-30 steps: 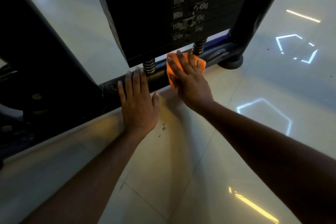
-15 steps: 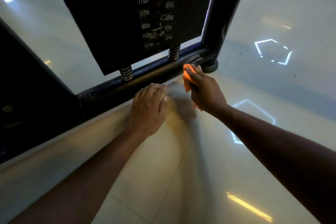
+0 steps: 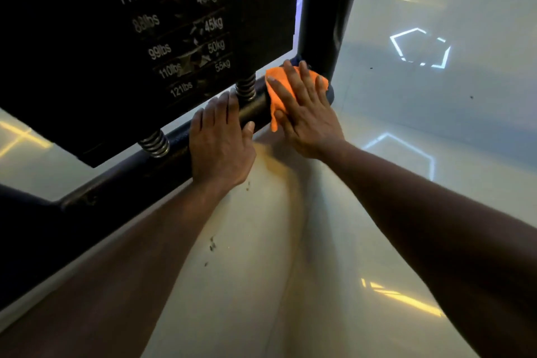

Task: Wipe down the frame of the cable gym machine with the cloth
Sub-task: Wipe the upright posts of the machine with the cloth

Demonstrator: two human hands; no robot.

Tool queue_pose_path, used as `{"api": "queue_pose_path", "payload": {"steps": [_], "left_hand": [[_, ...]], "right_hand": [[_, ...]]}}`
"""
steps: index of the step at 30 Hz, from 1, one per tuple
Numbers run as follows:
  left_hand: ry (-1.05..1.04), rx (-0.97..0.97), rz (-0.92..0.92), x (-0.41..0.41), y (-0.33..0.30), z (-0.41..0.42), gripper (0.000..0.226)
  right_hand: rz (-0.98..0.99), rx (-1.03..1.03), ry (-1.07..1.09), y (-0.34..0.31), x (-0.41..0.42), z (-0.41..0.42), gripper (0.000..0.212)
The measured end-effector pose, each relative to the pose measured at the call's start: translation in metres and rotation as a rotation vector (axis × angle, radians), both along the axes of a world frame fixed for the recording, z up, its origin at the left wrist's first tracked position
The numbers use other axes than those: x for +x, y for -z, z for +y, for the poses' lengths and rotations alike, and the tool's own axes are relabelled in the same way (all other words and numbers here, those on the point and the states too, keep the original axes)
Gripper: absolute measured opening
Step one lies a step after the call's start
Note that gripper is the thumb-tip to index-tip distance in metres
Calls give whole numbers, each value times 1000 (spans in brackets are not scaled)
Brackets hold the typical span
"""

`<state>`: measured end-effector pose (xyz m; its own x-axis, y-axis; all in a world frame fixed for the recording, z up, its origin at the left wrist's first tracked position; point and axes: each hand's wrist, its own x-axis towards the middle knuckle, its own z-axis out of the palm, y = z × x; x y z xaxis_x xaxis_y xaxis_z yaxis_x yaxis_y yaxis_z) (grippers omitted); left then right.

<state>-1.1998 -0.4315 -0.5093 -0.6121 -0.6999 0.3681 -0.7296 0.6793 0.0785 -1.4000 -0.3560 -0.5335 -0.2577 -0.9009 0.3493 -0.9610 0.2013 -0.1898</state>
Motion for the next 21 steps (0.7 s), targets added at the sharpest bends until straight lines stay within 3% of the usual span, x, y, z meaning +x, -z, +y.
{"api": "queue_pose_path", "payload": {"steps": [3, 6, 11, 13, 16, 18, 21], "left_hand": [[-22, -24, 11, -4, 2, 2, 67], [-30, -33, 28, -3, 2, 2, 61], [-32, -29, 64, -4, 5, 2, 59], [-30, -26, 69, -4, 5, 2, 62], [-25, -27, 68, -4, 3, 1, 67], [-34, -33, 56, -4, 4, 1, 69], [-55, -63, 29, -5, 6, 1, 69]], "right_hand": [[-53, -23, 69, -4, -20, -4, 65], [-140, -72, 17, 4, 23, -8, 65], [51, 40, -172, -11, -22, -3, 66], [11, 34, -114, -21, -43, -6, 64], [-95, -18, -22, -17, -4, -10, 64], [-92, 21, -110, -11, 17, -4, 63], [18, 92, -218, -24, -16, -2, 62]]}}
